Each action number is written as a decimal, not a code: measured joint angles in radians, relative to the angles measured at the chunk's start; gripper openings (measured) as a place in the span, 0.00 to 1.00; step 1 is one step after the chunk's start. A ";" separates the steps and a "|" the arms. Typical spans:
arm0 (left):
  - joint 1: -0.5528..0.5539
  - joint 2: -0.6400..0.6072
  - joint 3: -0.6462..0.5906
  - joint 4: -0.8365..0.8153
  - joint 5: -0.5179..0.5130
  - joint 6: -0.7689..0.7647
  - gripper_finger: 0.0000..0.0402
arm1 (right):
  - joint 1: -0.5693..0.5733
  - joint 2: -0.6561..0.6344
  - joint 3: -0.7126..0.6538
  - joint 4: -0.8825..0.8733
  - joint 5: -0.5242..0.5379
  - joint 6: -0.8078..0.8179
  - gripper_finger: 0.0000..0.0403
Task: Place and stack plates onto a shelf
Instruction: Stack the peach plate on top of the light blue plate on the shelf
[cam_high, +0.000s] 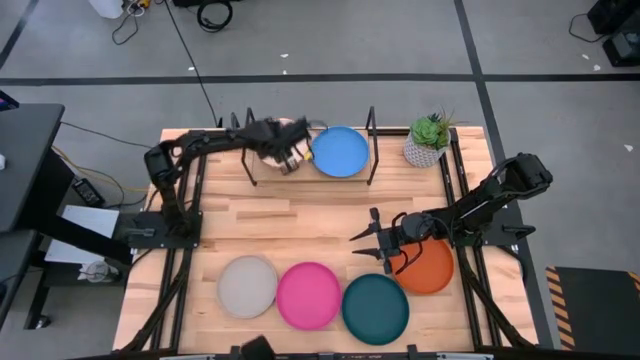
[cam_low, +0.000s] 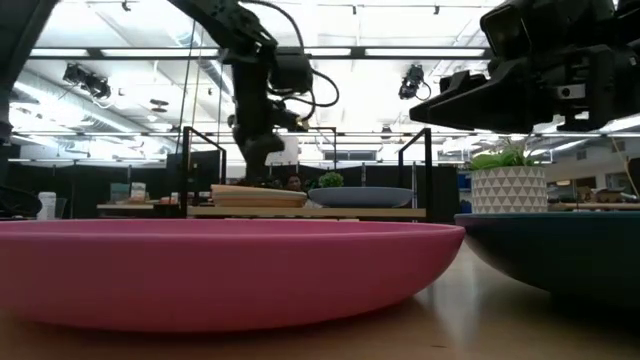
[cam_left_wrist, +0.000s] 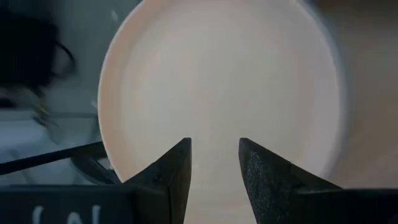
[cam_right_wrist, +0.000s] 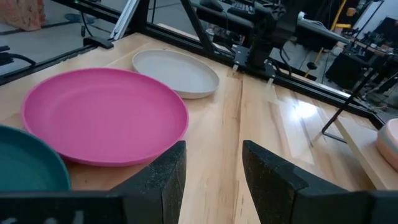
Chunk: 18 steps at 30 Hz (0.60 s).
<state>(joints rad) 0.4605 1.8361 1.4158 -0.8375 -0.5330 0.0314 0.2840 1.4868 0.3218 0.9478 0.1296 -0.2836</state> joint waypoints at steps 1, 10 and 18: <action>0.026 0.013 0.031 -0.018 0.033 -0.013 0.35 | 0.000 0.000 0.000 -0.004 -0.001 0.000 0.41; 0.155 0.118 0.126 -0.089 0.070 0.122 0.35 | 0.000 0.000 0.000 -0.023 -0.003 0.000 0.41; 0.146 0.176 0.126 -0.131 0.029 0.220 0.35 | 0.001 0.000 0.000 -0.023 -0.005 0.003 0.41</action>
<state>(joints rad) 0.6068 2.0120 1.5421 -0.9689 -0.5037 0.2519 0.2848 1.4868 0.3218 0.9249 0.1248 -0.2806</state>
